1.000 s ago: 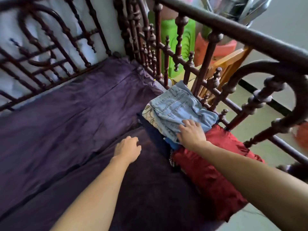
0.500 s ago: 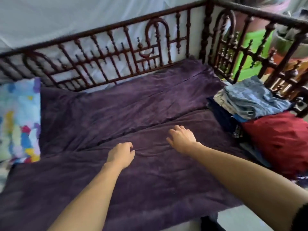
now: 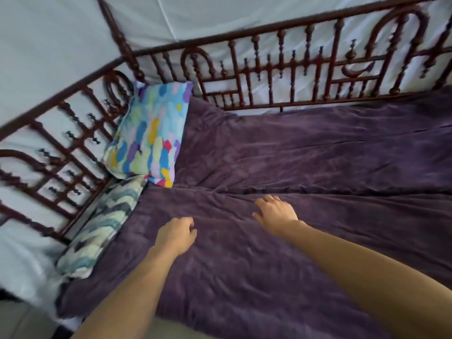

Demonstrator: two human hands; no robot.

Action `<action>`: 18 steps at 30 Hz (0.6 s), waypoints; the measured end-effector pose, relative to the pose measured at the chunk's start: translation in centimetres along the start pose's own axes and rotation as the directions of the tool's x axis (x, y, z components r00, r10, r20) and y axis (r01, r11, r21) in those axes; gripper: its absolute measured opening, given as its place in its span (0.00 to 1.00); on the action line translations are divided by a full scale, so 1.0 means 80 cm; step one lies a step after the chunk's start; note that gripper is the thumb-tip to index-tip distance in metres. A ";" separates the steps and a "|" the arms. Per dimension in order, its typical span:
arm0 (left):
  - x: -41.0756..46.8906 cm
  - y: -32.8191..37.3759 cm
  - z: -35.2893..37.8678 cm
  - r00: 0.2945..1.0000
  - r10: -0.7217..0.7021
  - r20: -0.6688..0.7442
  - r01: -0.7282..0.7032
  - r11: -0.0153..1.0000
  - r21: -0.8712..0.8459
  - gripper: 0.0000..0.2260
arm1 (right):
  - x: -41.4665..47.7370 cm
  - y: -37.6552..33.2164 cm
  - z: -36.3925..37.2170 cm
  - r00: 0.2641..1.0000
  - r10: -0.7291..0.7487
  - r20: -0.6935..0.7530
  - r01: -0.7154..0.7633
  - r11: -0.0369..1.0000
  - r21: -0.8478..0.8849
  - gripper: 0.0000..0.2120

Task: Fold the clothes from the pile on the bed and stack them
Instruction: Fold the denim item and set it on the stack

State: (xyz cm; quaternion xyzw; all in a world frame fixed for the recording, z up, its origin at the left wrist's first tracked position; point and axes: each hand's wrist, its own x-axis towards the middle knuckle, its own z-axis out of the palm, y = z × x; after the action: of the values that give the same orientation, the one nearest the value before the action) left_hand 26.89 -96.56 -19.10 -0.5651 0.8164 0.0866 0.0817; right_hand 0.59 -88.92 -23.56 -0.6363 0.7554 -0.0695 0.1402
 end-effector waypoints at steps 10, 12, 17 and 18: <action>0.076 -0.228 0.013 0.988 -0.144 0.059 0.148 0.986 -0.076 0.11 | 0.154 -0.168 0.060 0.978 -0.094 0.184 0.094 0.996 0.011 0.22; 0.091 -0.274 0.022 0.982 -0.168 0.089 0.174 0.982 -0.071 0.10 | 0.181 -0.206 0.076 0.978 -0.096 0.184 0.096 0.995 0.007 0.22; 0.153 -0.390 0.051 0.978 -0.118 0.171 0.128 0.991 -0.047 0.10 | 0.244 -0.292 0.129 0.980 -0.001 0.197 -0.001 1.000 0.008 0.21; 0.168 -0.413 0.057 0.978 -0.100 0.184 0.110 0.993 -0.041 0.10 | 0.256 -0.308 0.142 0.978 0.022 0.206 -0.023 1.000 0.005 0.21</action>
State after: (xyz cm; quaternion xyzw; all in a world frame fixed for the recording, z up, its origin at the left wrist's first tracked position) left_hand 53.33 -119.11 -28.28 -0.5991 0.7721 0.1538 0.1459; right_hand 24.09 -112.59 -29.94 -0.6310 0.7438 -0.0043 0.2206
